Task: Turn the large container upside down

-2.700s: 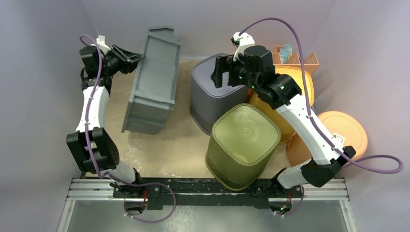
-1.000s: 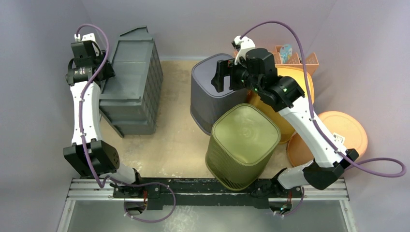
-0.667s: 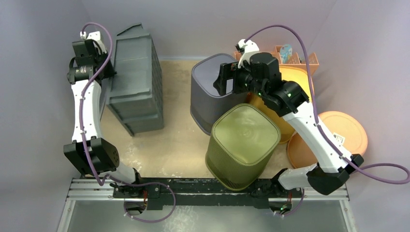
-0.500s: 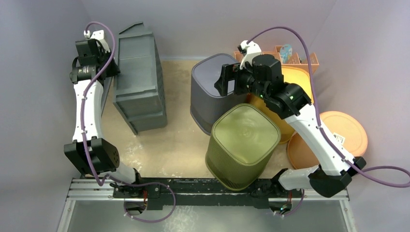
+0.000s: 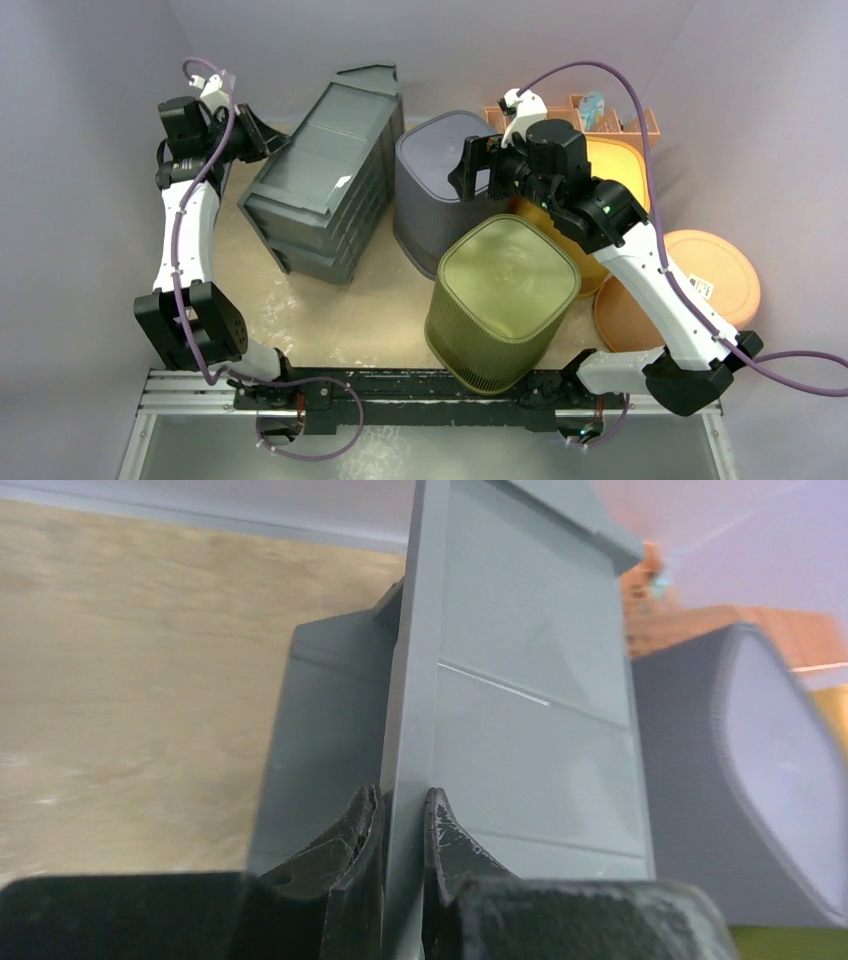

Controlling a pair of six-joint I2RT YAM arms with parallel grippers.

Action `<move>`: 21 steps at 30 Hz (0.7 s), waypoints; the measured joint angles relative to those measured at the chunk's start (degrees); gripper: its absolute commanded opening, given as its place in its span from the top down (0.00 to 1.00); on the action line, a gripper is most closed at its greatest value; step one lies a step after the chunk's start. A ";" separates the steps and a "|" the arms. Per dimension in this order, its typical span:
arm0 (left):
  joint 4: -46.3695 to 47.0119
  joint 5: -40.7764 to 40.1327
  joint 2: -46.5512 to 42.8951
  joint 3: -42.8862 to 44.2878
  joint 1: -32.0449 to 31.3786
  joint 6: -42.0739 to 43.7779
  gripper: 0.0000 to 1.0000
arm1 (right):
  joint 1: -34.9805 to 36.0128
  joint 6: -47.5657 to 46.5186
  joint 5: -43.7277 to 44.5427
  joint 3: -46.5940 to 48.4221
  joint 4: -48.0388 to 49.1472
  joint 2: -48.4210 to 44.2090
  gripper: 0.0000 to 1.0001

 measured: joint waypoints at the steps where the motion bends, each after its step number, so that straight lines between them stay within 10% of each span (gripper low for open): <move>1: 2.36 2.29 -0.22 -1.66 0.66 -2.60 1.00 | 0.00 0.00 0.00 0.00 0.02 0.00 0.00; 7: 23.63 13.38 0.00 -12.85 7.50 -23.80 1.00 | 0.00 0.00 0.04 -0.17 0.17 -0.02 0.00; 11: 16.74 12.68 2.91 -8.90 10.95 -19.15 0.99 | 0.00 0.00 0.50 -0.70 0.20 -0.31 0.00; 16: 2.25 5.29 5.03 -2.36 11.74 -9.07 0.60 | 0.00 -0.02 0.98 -1.01 0.15 -0.52 0.00; 21: -5.64 -6.49 5.16 -1.33 11.69 -4.33 0.45 | 0.00 -0.04 0.98 -1.05 0.37 -0.52 0.00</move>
